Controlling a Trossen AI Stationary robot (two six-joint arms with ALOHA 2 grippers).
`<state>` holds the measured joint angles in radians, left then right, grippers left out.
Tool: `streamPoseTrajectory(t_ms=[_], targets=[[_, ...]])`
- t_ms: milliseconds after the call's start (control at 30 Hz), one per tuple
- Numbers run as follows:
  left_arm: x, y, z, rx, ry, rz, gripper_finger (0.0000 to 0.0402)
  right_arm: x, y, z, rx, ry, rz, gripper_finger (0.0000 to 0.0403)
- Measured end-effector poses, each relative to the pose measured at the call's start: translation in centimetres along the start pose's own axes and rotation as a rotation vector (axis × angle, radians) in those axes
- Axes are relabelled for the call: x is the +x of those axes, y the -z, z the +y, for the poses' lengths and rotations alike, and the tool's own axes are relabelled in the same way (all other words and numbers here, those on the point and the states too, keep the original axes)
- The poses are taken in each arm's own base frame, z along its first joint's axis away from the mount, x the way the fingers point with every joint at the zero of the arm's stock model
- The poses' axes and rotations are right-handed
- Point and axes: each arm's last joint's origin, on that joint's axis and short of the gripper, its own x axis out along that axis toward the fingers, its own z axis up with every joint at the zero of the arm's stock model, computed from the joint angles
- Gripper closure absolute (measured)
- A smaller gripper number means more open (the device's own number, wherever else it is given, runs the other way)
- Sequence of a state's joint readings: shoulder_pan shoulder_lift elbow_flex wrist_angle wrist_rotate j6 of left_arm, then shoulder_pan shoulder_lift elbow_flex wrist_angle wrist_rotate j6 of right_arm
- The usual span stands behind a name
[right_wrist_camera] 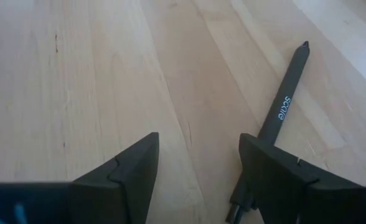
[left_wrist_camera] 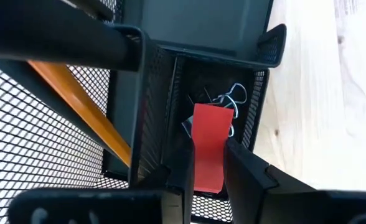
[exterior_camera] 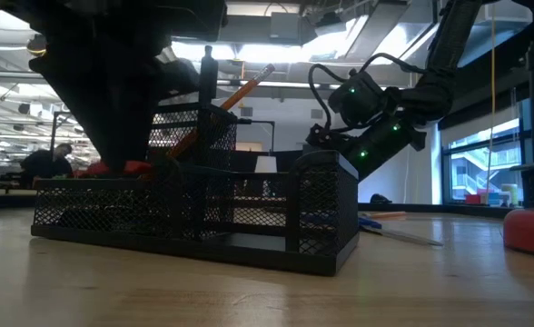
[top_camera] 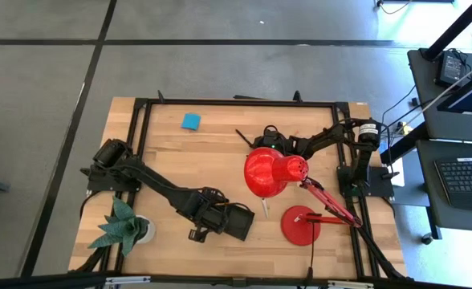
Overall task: Pick and place office supplies into organizer
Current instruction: Put the red eraser into the desk organizer, then put the black ballpen into the desk organizer
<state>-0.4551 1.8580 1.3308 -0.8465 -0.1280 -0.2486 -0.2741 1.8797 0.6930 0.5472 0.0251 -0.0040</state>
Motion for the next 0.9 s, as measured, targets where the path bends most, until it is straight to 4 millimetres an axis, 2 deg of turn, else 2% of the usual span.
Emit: streamPoseTrajectory(t_ms=[200,633,900], targets=[[0.0,-0.1,0.0,-0.001,-0.003,-0.011,0.0328,0.0,0.0,0.0,0.0,0.0,0.0,0.0178],[0.0,-0.12,0.0,-0.002,-0.008,-0.014,0.0288,0.0,0.0,0.01,0.0,0.0,0.0,0.0178],[-0.12,-0.05,0.03,-0.001,-0.008,-0.01,0.0286,0.0,0.0,0.01,0.0,0.0,0.0,0.0178]])
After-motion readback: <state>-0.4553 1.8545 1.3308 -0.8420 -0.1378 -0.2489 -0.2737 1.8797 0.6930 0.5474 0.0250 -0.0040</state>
